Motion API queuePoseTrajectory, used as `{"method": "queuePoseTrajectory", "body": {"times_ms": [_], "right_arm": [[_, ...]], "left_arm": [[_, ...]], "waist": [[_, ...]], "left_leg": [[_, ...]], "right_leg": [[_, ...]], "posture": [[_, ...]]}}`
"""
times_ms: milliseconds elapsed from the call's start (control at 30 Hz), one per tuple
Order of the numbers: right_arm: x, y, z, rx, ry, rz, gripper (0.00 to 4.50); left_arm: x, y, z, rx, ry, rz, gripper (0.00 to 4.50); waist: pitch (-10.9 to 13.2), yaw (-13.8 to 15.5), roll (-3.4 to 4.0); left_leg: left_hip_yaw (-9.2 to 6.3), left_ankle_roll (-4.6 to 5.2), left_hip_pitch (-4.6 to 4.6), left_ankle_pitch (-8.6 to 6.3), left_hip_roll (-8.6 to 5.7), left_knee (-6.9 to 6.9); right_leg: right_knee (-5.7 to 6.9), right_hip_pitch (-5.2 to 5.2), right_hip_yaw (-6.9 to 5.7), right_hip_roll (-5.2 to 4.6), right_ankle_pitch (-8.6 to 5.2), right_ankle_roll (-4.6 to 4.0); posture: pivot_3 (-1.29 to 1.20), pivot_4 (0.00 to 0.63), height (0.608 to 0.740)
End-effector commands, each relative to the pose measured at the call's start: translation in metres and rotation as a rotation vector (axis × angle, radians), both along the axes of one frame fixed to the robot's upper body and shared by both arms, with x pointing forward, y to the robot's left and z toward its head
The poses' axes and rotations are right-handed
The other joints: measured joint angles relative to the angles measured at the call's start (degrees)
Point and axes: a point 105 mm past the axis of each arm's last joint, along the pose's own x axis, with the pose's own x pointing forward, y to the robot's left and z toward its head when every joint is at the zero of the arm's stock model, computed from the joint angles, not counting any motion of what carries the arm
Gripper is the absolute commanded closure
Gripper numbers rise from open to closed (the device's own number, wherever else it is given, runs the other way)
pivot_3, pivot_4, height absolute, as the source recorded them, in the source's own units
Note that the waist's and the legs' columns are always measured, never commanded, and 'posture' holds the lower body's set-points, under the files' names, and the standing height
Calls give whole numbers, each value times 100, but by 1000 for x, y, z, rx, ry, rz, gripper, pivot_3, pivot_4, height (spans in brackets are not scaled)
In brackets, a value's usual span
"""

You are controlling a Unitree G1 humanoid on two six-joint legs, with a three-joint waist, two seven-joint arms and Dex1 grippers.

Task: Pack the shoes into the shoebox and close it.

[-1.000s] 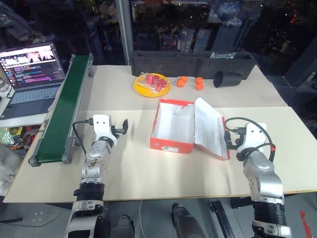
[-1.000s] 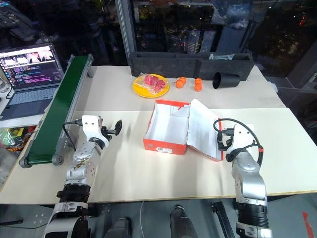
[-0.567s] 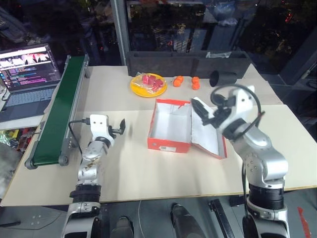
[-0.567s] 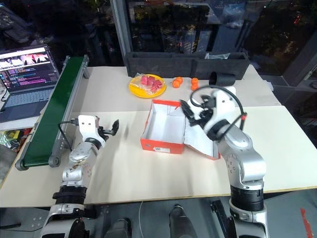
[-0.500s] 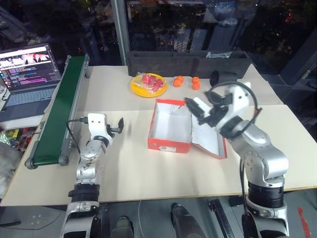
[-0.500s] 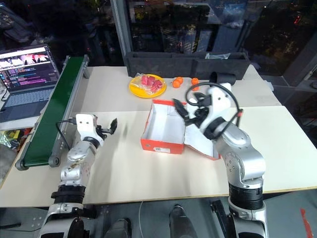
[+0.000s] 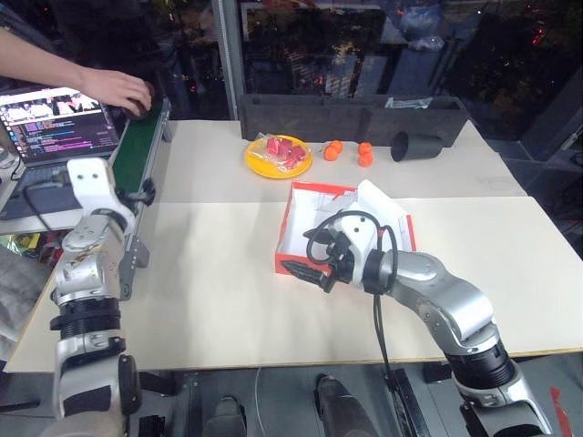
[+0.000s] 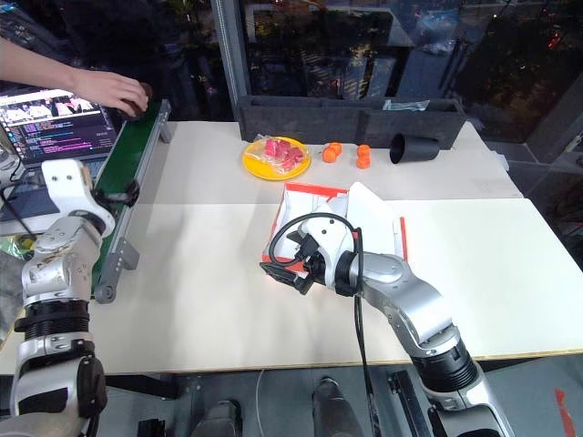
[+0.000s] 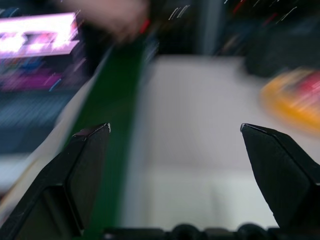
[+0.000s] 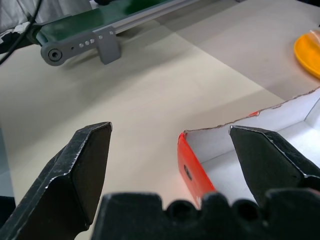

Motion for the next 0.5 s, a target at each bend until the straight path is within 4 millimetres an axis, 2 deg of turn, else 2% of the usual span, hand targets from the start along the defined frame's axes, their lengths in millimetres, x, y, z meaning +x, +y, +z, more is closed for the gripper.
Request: {"method": "queuePoseTrajectory", "body": {"times_ms": [33,500], "right_arm": [[3,-3,4,27,-38,-39,58],[15,-10,-1,58,-49,-177,58]], "left_arm": [[-2,9,12,31,-10,1,0],[10,1,8,58,12,-25,0]], "waist": [[-2,26,-12],[-6,43,-22]], "left_leg": [[-1,0,-2,0,0,0],[-7,-9,2,5,0,0]], "right_leg": [[0,-2,-2,0,-1,-1],[28,-4,-9,0,-10,-9]], "posture": [[0,150,710],[0,150,710]]}}
